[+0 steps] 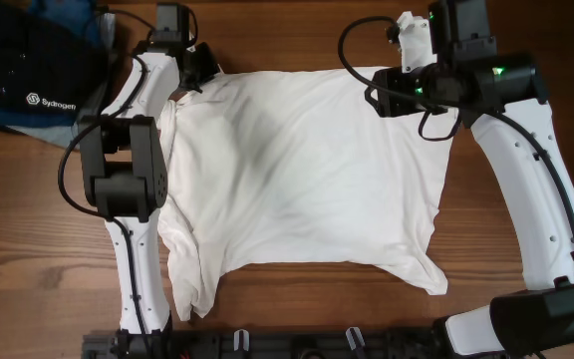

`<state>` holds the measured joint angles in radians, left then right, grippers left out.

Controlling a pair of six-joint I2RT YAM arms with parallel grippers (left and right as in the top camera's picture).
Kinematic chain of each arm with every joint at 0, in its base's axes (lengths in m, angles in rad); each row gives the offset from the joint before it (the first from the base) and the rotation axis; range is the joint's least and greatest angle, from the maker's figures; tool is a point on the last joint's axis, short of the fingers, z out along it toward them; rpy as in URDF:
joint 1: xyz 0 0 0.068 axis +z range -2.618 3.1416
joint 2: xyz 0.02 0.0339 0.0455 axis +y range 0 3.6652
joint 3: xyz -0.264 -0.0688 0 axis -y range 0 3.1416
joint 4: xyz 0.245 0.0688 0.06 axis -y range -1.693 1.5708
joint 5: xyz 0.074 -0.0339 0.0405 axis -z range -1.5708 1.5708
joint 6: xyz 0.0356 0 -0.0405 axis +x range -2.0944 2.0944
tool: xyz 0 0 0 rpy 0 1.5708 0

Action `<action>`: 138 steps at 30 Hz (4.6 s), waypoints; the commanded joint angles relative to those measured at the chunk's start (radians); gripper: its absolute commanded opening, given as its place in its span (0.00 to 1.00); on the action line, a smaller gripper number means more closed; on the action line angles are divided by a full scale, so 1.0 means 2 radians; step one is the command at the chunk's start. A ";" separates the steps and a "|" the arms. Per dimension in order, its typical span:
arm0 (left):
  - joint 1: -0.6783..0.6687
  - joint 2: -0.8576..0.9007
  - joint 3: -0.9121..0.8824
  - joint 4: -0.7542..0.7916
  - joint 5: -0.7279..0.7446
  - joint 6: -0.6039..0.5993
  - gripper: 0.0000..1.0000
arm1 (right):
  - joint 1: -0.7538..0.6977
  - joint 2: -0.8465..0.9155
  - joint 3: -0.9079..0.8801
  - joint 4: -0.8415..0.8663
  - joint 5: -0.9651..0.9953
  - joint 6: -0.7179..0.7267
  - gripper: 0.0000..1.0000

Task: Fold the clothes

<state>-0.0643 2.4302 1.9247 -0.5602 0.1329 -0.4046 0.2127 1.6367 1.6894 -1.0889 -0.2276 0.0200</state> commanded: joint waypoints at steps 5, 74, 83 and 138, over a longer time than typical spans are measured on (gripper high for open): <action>0.004 0.032 0.004 0.040 -0.020 0.004 0.04 | -0.002 0.001 0.011 -0.016 -0.008 -0.009 0.52; -0.019 0.059 0.134 -0.142 -0.097 -0.015 0.04 | -0.014 0.001 0.011 0.003 -0.046 -0.008 0.89; -0.025 0.029 0.225 -0.135 -0.165 -0.024 0.04 | -0.014 0.001 0.011 0.003 -0.046 -0.008 0.90; -0.034 0.015 0.229 -0.220 -0.205 -0.049 0.04 | -0.145 0.273 0.014 0.255 -0.039 -0.059 0.73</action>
<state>-0.1184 2.4958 2.3611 -0.9962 -0.2859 -0.5133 -0.0898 2.1708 1.6951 -0.6632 -0.3580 -0.0517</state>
